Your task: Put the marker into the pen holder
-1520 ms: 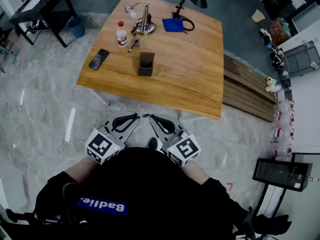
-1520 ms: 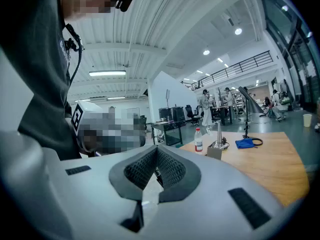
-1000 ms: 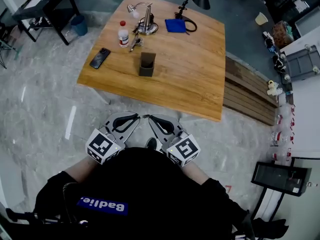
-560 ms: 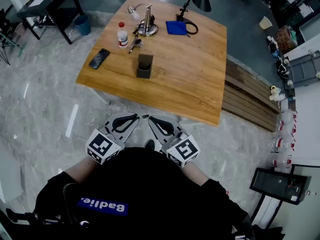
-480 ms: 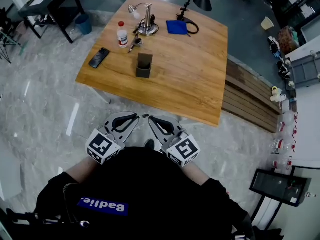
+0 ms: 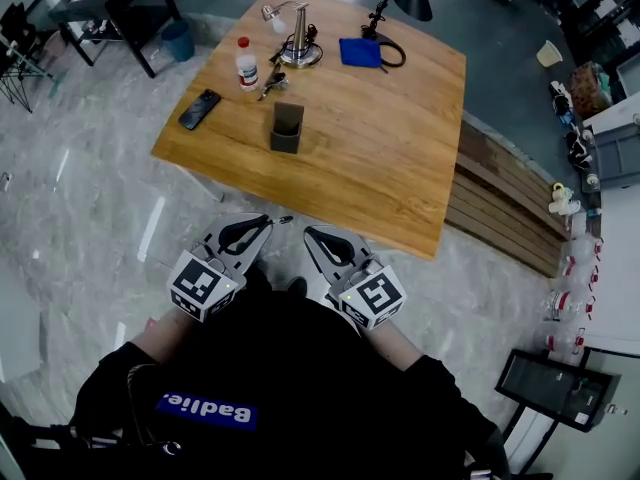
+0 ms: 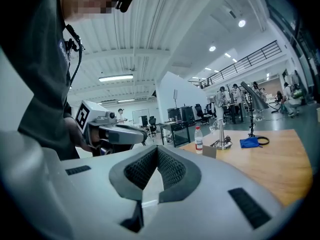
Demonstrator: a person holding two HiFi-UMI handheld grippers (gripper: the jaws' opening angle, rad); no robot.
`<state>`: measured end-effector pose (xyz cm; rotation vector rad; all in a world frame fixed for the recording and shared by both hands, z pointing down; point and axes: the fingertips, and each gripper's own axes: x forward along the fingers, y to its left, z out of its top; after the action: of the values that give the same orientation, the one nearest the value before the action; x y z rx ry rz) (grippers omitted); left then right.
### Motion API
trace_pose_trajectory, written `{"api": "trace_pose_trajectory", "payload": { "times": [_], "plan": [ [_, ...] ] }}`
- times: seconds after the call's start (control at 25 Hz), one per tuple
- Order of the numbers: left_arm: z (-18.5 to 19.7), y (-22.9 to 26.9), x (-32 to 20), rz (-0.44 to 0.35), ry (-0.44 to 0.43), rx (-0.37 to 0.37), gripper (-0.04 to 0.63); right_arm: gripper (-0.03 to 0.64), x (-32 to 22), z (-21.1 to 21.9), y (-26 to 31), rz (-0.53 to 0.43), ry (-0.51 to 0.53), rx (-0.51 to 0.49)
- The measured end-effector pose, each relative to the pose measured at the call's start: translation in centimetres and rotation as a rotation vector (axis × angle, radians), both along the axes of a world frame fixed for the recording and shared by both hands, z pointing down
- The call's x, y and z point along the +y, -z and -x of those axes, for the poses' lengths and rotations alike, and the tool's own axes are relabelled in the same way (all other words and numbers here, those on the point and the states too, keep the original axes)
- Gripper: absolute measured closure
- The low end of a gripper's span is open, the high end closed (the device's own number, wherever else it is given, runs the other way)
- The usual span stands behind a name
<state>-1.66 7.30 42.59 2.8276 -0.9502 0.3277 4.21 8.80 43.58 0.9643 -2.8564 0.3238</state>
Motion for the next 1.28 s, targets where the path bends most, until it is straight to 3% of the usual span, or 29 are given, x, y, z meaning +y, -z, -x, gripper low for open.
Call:
{"api": "trace_pose_trajectory", "payload": {
  "times": [0.44,1.0,1.28],
  "plan": [
    [2.6,0.9,-7.4,-0.029,-0.008,0.002,0.555,0.611,-5.5,1.3,-0.1,0.030,-0.046,0.025],
    [5.1,0.5,-19.5,-0.055,-0.137,-0.013,0.555,0.611,-14.7,4.5,-0.1,0.078,-0.165,0.070],
    [4.3,-1.3,-23.2,-0.053,-0.192,-0.027,0.555,0.611,-17.7,4.6,-0.5,0.094,-0.221,0.069]
  ]
}}
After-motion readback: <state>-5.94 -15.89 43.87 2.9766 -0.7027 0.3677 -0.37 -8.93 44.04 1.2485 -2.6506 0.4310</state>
